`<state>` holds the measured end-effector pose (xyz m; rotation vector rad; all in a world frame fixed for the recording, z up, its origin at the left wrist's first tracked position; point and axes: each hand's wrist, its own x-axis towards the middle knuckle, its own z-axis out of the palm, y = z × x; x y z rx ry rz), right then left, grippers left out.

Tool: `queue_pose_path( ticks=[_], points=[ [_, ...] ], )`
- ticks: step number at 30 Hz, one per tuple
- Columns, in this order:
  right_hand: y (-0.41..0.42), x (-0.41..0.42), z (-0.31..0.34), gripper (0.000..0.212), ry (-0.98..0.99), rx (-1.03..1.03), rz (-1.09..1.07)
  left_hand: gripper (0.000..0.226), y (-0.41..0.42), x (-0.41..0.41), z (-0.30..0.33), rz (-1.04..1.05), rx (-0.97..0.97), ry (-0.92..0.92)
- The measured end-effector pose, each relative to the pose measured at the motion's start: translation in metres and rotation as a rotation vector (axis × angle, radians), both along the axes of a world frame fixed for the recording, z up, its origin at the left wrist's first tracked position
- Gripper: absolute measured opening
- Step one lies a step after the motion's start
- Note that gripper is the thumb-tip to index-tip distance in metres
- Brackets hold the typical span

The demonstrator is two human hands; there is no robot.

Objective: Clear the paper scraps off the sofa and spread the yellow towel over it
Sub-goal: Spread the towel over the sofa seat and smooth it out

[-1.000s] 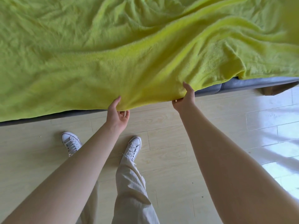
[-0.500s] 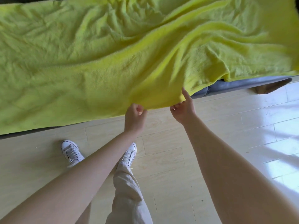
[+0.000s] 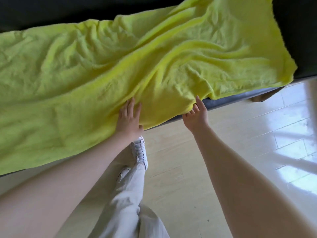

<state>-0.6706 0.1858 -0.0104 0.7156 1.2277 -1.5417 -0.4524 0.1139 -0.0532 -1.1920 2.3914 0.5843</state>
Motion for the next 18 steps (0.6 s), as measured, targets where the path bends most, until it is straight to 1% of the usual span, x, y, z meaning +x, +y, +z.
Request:
queue_pose_path(
  ticks=[2, 5, 7, 8, 10, 12, 15, 16, 18],
  points=[
    [-0.008, -0.016, 0.005, 0.045, 0.001, 0.036, 0.009, 0.08, -0.004, -0.007, 0.008, 0.012, 0.0, -0.064],
    [-0.024, -0.038, 0.019, 0.053, -0.008, 0.092, 0.1, 0.073, -0.011, -0.023, 0.019, 0.047, 0.004, -0.147],
    [-0.035, -0.055, 0.028, 0.056, -0.001, 0.169, 0.119, 0.066, -0.015, -0.038, 0.026, 0.104, 0.034, -0.172],
    [-0.039, -0.062, 0.032, 0.054, 0.005, 0.193, 0.099, 0.065, -0.017, -0.044, 0.029, 0.124, 0.05, -0.188],
    [-0.043, -0.074, 0.035, 0.044, 0.028, 0.23, 0.025, 0.064, -0.018, -0.053, 0.031, 0.154, 0.078, -0.223],
    [-0.042, -0.085, 0.031, 0.043, 0.031, 0.311, 0.027, 0.066, -0.015, -0.058, 0.029, 0.177, 0.081, -0.253],
    [-0.025, -0.095, 0.019, 0.035, 0.009, 0.56, 0.195, 0.069, -0.008, -0.062, 0.027, 0.197, 0.055, -0.291],
    [-0.017, -0.097, 0.015, 0.031, 0.006, 0.597, 0.253, 0.069, -0.007, -0.064, 0.026, 0.203, 0.054, -0.299],
    [-0.005, -0.098, 0.01, 0.028, -0.017, 0.542, 0.309, 0.068, -0.005, -0.066, 0.026, 0.225, 0.051, -0.29]
  ],
)
